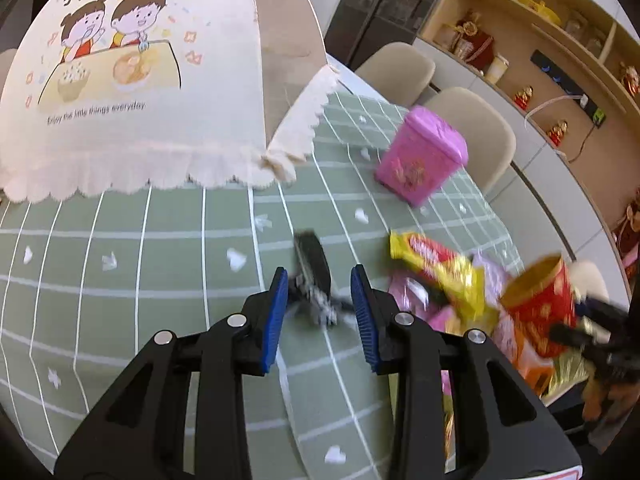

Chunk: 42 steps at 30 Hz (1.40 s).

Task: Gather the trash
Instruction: 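Grasp the red gold-printed can with the right gripper while the left gripper reaches the black strap, then grasp and lift the black strap with the left gripper while the right gripper holds the red can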

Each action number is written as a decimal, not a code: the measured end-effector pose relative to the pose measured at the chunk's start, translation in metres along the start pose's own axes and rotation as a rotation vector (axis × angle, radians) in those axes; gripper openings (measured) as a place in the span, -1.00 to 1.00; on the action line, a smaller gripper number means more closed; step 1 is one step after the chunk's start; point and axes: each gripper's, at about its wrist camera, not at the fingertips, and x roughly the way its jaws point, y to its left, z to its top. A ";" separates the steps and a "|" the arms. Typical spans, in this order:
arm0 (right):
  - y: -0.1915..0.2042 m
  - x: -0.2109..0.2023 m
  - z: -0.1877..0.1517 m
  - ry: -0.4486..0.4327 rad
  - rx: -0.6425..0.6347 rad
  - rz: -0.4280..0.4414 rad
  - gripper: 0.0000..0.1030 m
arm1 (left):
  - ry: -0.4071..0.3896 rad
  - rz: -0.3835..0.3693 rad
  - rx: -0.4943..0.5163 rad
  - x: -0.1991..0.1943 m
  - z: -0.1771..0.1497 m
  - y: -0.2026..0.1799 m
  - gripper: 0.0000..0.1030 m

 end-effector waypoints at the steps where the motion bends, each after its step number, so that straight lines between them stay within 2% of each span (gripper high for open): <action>1: -0.003 0.000 -0.004 0.002 0.015 -0.004 0.01 | 0.001 0.010 -0.001 0.003 0.004 0.002 -0.39; 4: -0.009 0.000 -0.013 0.008 0.047 -0.003 0.01 | 0.065 0.037 -0.009 0.020 0.009 0.013 -0.39; 7: -0.010 -0.002 -0.020 0.004 0.063 0.009 0.01 | 0.163 0.016 -0.047 0.034 -0.002 0.021 -0.39; 13: -0.006 -0.002 -0.029 0.013 0.031 0.003 0.01 | 0.156 -0.035 -0.018 0.017 -0.027 -0.001 -0.39; 16: -0.006 -0.001 -0.033 0.019 0.021 -0.003 0.01 | 0.207 -0.095 -0.026 0.018 -0.037 -0.014 -0.39; 19: -0.004 0.003 -0.035 0.032 0.003 -0.010 0.01 | 0.237 -0.096 0.038 0.019 -0.047 -0.031 -0.39; 22: 0.002 0.005 -0.037 0.025 -0.036 -0.020 0.03 | 0.249 -0.045 0.136 0.016 -0.058 -0.047 -0.39; 24: 0.006 0.006 -0.036 0.025 -0.060 -0.018 0.03 | 0.253 -0.038 0.161 0.013 -0.062 -0.054 -0.39; 29: 0.010 0.010 -0.027 0.023 -0.071 0.008 0.04 | 0.234 -0.074 0.143 -0.005 -0.063 -0.058 -0.39; 32: 0.008 0.016 -0.020 0.036 -0.064 0.026 0.04 | 0.222 -0.081 0.166 -0.015 -0.063 -0.057 -0.39; 37: 0.012 0.026 -0.013 0.085 -0.085 0.008 0.04 | 0.229 -0.047 0.221 -0.016 -0.070 -0.058 -0.38; 42: 0.004 0.010 -0.013 0.053 -0.032 0.004 -0.02 | 0.229 -0.034 0.199 -0.009 -0.077 -0.056 -0.38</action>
